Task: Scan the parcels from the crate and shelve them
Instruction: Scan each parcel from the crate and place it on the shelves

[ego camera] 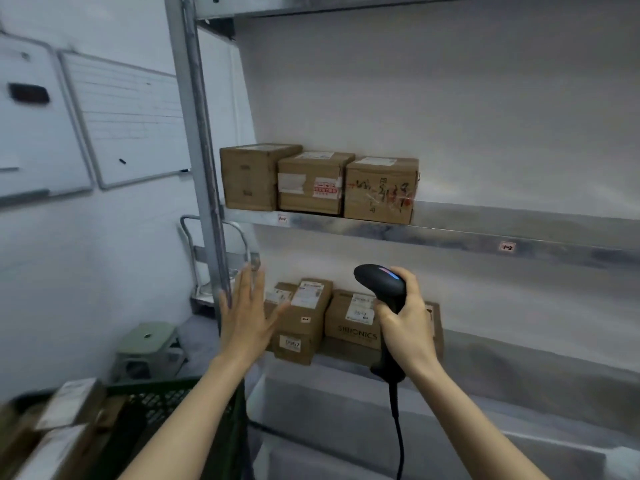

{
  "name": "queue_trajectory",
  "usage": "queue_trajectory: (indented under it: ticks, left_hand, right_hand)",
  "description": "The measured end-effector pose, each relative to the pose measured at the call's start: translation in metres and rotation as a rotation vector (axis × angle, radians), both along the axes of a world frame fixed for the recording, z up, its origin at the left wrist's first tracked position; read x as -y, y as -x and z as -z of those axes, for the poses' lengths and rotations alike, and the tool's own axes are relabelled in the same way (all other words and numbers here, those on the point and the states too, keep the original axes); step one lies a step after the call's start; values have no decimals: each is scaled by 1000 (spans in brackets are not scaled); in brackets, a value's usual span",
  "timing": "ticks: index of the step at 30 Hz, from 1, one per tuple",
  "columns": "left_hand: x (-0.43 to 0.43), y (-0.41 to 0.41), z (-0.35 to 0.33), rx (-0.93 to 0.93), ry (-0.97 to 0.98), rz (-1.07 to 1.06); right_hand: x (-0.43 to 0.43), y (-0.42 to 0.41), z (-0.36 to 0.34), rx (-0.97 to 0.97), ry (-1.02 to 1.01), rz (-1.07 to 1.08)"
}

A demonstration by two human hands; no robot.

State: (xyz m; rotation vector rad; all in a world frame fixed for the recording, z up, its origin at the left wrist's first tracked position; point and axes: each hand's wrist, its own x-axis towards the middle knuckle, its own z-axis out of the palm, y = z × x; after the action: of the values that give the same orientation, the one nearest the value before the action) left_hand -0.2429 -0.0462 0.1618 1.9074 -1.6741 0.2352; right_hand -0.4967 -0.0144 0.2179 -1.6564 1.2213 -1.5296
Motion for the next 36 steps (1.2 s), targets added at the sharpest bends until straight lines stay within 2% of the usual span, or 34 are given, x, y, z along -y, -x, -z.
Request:
queue_trajectory:
  ticks: [13,22,36]
  left_hand:
    - [-124,-176,67,-9,-211,-318]
    - [-194,-304,108,-82,-342,-396]
    - [-228,-399,163,-244,-467,-478]
  right_hand:
    - [-37,-175,19,-43,-64,-295]
    - [-71,-306,37,-33,-97,-369]
    - [-56,-435,80,-111,-196,-459]
